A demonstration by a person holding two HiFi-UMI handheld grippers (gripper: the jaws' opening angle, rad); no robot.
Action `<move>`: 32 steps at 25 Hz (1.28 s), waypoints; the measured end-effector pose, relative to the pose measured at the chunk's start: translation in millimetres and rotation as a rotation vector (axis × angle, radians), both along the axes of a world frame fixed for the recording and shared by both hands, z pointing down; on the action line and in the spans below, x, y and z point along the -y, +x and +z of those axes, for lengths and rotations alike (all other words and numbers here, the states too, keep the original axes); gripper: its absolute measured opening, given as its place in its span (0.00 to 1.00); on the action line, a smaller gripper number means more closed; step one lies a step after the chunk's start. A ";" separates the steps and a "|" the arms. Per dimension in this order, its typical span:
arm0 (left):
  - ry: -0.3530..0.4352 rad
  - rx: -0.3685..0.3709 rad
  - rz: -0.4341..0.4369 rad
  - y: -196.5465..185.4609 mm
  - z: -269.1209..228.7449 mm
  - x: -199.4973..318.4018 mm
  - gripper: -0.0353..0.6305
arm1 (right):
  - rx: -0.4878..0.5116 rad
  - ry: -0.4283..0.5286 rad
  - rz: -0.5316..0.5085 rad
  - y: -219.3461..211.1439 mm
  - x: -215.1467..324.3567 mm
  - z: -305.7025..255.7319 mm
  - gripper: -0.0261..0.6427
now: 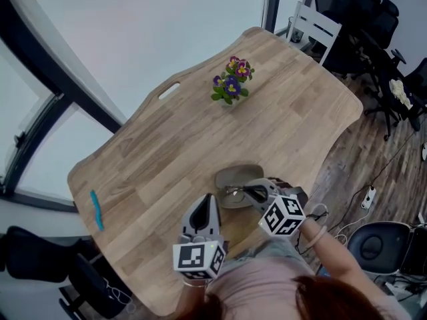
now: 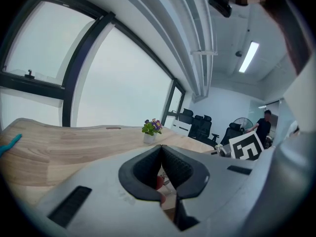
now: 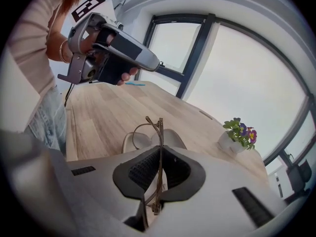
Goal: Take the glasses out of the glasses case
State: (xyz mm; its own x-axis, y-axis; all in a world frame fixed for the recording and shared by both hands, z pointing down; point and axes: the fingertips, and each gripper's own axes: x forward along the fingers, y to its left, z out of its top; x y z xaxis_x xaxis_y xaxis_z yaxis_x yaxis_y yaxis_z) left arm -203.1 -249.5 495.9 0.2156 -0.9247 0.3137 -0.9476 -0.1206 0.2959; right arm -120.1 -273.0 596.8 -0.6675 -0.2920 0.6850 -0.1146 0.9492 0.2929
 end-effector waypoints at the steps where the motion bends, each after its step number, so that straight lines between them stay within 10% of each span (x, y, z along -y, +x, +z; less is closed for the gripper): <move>1: 0.003 0.002 0.002 0.6 -1.6 -0.8 0.06 | 0.010 0.001 0.015 1.4 0.2 -2.7 0.06; 32: 0.107 0.032 0.047 1.3 -46.8 -25.5 0.06 | 0.383 0.014 0.449 41.5 -9.1 -98.4 0.06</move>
State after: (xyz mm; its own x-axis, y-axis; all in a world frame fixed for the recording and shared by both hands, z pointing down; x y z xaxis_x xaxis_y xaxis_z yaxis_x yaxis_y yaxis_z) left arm -201.8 -224.0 449.0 0.2511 -0.9424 0.2211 -0.9489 -0.1946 0.2484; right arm -78.6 -263.8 498.4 -0.6756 -0.6100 0.4141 -0.6042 0.7799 0.1633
